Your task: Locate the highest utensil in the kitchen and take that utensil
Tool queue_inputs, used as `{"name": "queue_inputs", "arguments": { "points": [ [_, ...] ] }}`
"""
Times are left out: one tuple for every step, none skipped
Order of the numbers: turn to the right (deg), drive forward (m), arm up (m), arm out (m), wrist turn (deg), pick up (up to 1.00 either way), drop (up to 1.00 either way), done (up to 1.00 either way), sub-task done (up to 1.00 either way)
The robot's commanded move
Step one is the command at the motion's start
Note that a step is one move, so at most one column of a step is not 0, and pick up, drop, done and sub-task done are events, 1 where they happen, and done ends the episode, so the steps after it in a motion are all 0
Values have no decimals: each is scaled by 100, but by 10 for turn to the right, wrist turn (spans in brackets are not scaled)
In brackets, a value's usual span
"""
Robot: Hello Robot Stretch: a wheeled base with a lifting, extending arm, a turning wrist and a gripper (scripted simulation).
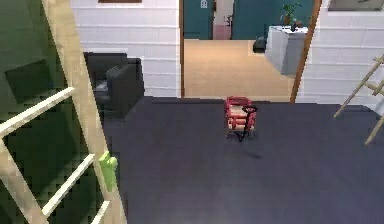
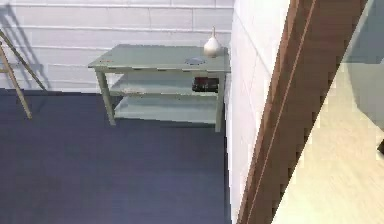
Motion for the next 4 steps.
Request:
{"name": "queue_inputs", "arguments": {
  "points": [
    [0, 100, 0, 0, 0, 0, 0, 0, 0],
    [0, 90, 0, 0, 0, 0, 0, 0, 0],
    [120, 0, 0, 0, 0, 0, 0, 0, 0],
    [0, 100, 0, 0, 0, 0, 0, 0, 0]
  ]
}}
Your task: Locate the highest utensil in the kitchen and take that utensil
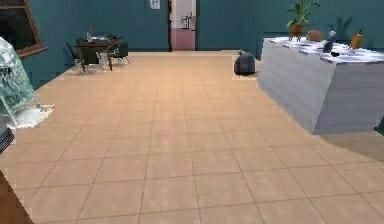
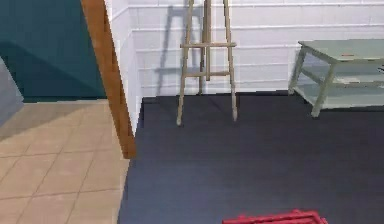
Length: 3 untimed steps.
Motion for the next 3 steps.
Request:
{"name": "queue_inputs", "arguments": {
  "points": [
    [30, 0, 0, 0, 0, 0, 0, 0, 0],
    [0, 40, 0, 0, 0, 0, 0, 0, 0],
    [-240, 0, 0, 0, 0, 0, 0, 0, 0]
  ]
}}
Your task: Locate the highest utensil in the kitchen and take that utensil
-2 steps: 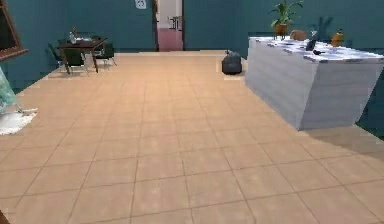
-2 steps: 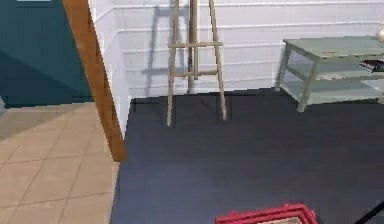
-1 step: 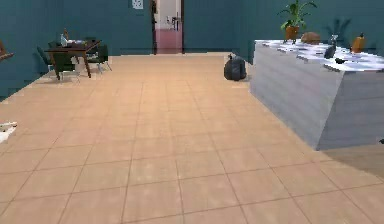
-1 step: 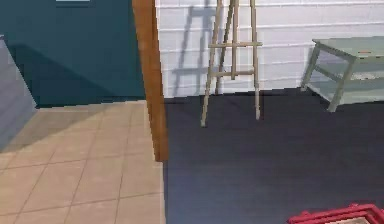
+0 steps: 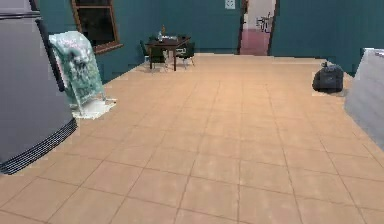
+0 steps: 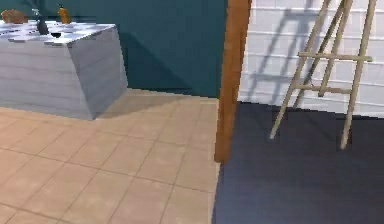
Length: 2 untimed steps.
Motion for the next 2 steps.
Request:
{"name": "queue_inputs", "arguments": {
  "points": [
    [0, 100, 0, 0, 0, 0, 0, 0, 0],
    [0, 100, 0, 0, 0, 0, 0, 0, 0]
  ]
}}
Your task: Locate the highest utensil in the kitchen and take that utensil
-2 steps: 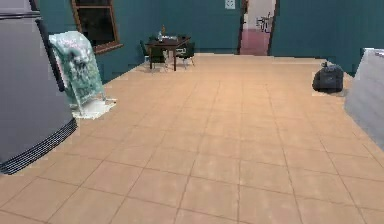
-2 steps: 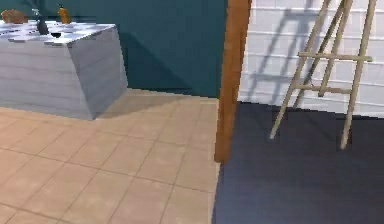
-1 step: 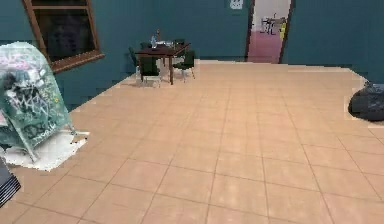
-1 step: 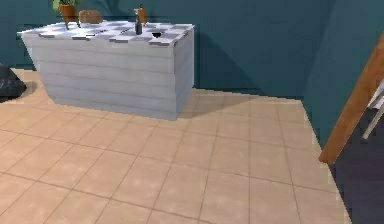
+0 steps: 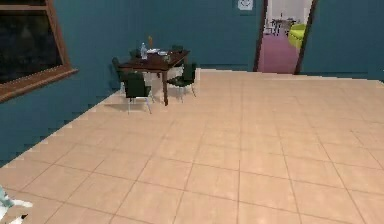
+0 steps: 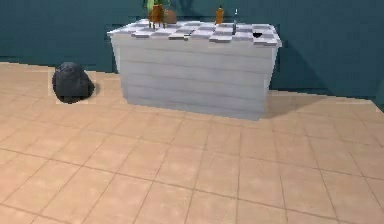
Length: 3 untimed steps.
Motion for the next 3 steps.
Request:
{"name": "queue_inputs", "arguments": {
  "points": [
    [0, 100, 0, 0, 0, 0, 0, 0, 0],
    [-30, 0, 0, 0, 0, 0, 0, 0, 0],
    [0, 100, 0, 0, 0, 0, 0, 0, 0]
  ]
}}
